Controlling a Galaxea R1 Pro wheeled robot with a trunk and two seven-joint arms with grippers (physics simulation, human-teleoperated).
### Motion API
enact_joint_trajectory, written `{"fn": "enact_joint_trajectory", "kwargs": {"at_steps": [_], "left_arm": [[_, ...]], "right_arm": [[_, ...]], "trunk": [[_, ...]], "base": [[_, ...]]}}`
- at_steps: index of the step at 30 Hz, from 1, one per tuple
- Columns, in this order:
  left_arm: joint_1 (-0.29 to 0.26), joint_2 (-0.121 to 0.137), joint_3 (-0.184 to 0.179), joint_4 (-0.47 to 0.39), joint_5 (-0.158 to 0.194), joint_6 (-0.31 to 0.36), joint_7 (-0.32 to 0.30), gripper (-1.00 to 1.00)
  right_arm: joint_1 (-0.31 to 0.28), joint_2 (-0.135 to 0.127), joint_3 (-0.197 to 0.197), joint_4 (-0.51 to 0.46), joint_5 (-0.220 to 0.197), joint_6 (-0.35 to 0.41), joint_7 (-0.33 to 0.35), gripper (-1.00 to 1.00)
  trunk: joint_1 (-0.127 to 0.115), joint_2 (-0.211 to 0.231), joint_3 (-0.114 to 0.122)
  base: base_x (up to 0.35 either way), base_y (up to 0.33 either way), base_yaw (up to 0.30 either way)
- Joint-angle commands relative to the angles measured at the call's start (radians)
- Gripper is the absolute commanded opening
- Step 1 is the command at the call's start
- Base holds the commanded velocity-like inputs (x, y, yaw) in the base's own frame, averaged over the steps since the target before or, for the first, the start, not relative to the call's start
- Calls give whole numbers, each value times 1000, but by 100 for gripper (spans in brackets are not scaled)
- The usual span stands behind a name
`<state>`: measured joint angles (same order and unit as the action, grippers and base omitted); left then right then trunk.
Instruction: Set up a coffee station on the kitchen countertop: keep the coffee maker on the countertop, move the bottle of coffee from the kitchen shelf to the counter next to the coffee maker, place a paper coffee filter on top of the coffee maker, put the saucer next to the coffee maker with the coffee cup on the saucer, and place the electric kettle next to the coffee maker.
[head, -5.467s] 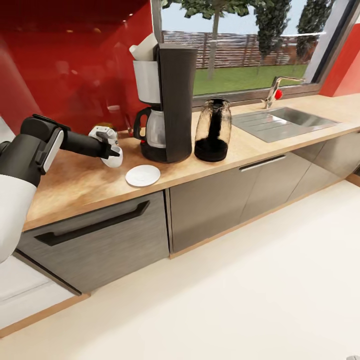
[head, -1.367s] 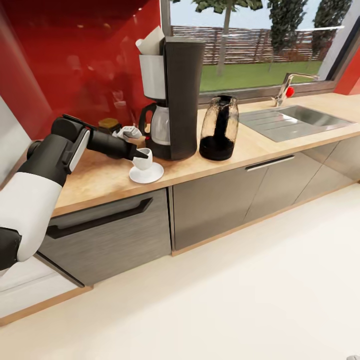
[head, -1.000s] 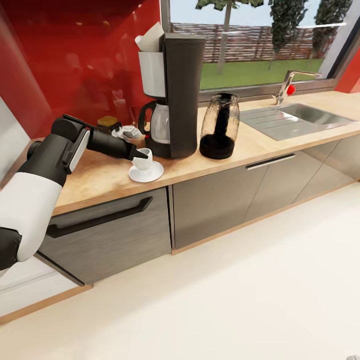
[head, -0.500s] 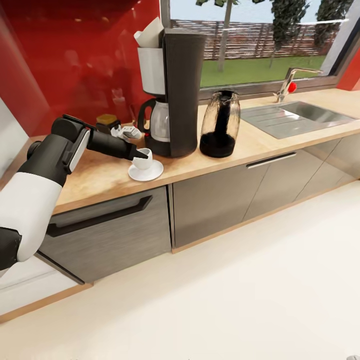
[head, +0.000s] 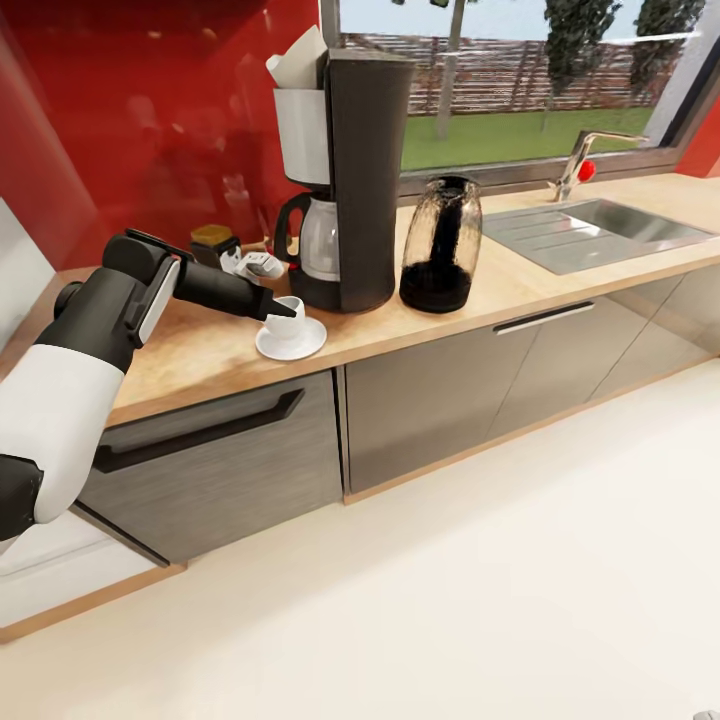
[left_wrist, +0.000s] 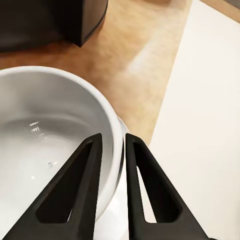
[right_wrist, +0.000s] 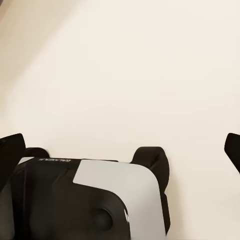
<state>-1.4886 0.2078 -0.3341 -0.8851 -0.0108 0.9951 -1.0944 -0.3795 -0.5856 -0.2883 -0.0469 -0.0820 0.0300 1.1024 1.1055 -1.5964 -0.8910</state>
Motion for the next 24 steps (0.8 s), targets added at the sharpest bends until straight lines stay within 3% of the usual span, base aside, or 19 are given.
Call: {"fn": "enact_joint_trajectory", "kwargs": {"at_steps": [1, 24], "left_arm": [[-1, 1, -2, -1, -1, 5, -2, -100], [-1, 1, -2, -3, -1, 5, -2, -100]], "right_arm": [[-1, 0, 4, 1, -9, 3, 3, 100], [-1, 0, 4, 1, -9, 3, 5, 100]], "trunk": [[0, 0, -1], [0, 0, -2]], "base": [[0, 0, 0], [0, 0, 0]]}}
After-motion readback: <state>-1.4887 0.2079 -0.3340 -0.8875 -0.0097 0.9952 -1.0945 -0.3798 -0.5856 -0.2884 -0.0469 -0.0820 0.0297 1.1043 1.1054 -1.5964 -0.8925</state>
